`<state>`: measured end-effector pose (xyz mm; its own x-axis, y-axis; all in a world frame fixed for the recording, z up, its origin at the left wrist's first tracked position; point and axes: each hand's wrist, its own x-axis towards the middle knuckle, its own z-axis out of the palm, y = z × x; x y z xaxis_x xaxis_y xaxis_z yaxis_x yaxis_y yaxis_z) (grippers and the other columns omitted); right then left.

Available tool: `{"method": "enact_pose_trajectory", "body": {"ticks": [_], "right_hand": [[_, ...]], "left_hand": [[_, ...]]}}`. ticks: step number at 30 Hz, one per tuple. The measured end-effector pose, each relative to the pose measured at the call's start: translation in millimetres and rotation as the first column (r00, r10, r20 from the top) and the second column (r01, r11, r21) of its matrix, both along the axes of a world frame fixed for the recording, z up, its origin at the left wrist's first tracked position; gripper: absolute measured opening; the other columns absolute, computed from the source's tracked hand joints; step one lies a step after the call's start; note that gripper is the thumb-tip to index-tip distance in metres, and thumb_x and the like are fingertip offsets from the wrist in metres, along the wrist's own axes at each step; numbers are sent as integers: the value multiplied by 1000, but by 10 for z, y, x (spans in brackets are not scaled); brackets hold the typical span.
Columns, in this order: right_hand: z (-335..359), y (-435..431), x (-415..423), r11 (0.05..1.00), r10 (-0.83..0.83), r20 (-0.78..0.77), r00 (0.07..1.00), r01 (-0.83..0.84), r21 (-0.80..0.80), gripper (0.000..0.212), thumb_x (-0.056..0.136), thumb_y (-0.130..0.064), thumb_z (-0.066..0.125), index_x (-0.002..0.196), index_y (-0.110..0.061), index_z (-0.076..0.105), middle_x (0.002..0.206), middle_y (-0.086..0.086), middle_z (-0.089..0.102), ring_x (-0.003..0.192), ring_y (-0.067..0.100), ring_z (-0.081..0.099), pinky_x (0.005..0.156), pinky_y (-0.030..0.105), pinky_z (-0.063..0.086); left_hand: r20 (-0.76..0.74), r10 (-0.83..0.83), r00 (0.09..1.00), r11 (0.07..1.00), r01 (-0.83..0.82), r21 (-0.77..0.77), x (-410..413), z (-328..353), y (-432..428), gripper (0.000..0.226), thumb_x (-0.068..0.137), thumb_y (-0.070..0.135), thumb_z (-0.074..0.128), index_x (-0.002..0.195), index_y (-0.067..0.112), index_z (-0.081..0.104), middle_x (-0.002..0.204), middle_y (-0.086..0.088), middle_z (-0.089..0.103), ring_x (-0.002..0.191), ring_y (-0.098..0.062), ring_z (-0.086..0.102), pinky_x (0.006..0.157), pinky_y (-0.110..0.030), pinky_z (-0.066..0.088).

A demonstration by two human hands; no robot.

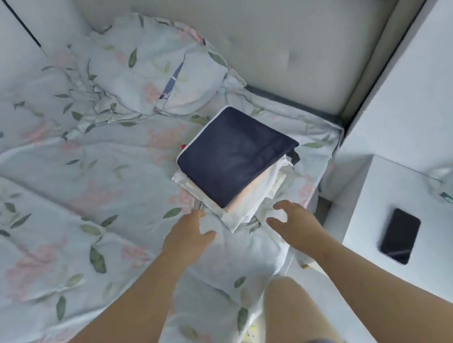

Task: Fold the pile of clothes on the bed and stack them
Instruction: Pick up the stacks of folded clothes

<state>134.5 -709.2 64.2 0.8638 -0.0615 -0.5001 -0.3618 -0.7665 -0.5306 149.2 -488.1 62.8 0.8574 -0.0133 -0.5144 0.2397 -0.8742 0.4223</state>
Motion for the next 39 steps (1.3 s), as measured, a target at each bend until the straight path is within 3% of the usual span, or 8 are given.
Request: {"method": "enact_pose_trajectory", "body": {"ticks": [8,13,17,20,25,30,35,39], "right_hand": [[-362,-472,1769,992,107,-12,994,-107,-71,44,95,-36,47,135,-17,45,131,3,52,118,27,47,97,38,39],[-700,-683,2632,977,147,-26,989,-149,-156,55,92,-44,49,139,-16,40,140,4,46,124,29,44,99,42,39],[-1154,-754,3156,910,254,-123,959,-280,-305,90,80,-67,54,143,-8,26,140,10,37,127,33,40,100,47,34],[-1538,-748,3446,943,246,-235,940,-288,-165,111,62,-78,62,142,-11,23,141,5,37,130,30,38,106,49,32],[-2077,-784,3732,960,265,-406,875,-202,192,135,24,-87,69,142,-34,30,137,-11,47,122,18,50,104,42,41],[-2192,-807,3766,942,297,-416,860,-193,275,123,34,-82,73,141,-39,30,133,-14,49,117,15,53,102,40,43],[-2110,-824,3767,895,347,-447,824,-149,420,59,75,-50,71,126,-38,44,113,-17,61,102,7,60,89,29,45],[-2090,-795,3764,880,363,-463,808,-133,456,55,81,-43,67,130,-38,41,113,-18,59,103,5,59,83,24,45]], "left_hand": [[-128,476,870,842,-493,-219,1020,-466,-454,55,91,29,58,139,14,37,135,-7,48,122,-23,47,98,-31,38],[-220,746,629,578,-775,-256,1519,-937,-584,77,82,37,71,143,10,31,141,-8,43,126,-28,45,106,-43,39],[-158,885,438,433,-899,-69,1709,-1446,-551,101,67,60,74,141,10,27,139,-12,42,124,-36,45,103,-51,40],[-322,912,253,236,-967,-92,1719,-1789,-471,108,60,67,74,142,17,25,137,-4,45,121,-32,48,101,-48,42],[-622,728,289,14,-913,-407,1647,-2036,-498,101,47,71,78,134,33,44,124,12,62,109,-10,60,78,-24,49],[-648,731,214,-94,-909,-406,1629,-2105,-579,81,63,61,75,132,30,48,120,11,64,106,-9,62,76,-25,48],[-714,660,233,-118,-907,-405,1657,-2007,-565,63,64,53,63,121,26,56,110,7,68,102,-12,63,81,-28,47],[-690,637,342,-18,-889,-457,1674,-2049,-454,101,27,69,84,115,26,58,105,10,72,96,-7,67,79,-24,47]]}}
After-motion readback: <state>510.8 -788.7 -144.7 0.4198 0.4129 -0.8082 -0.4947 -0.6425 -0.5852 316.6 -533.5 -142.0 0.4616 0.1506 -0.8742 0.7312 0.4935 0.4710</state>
